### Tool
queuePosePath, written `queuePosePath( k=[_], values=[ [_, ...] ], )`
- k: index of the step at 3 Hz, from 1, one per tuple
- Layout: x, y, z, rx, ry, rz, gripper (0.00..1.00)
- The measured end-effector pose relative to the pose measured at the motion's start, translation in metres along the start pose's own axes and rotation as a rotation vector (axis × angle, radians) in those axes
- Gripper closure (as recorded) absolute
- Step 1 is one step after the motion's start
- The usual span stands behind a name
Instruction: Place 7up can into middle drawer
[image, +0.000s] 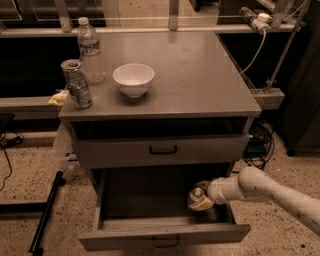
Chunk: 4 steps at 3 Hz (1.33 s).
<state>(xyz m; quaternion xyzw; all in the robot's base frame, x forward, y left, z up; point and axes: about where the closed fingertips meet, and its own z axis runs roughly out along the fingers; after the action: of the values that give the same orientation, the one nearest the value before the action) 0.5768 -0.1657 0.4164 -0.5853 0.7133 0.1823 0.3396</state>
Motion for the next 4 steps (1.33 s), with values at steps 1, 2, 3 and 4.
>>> queuePosePath(
  k=[1,2,3,4],
  values=[
    [0.0000,0.0000,0.0000,0.000,0.000,0.000,0.58],
    [0.0000,0.0000,0.0000,0.000,0.000,0.000,0.34],
    [0.0000,0.0001,0.0001,0.000,0.000,0.000,0.11],
    [-0.0001,0.0001,0.0002,0.000,0.000,0.000,0.00]
  ],
)
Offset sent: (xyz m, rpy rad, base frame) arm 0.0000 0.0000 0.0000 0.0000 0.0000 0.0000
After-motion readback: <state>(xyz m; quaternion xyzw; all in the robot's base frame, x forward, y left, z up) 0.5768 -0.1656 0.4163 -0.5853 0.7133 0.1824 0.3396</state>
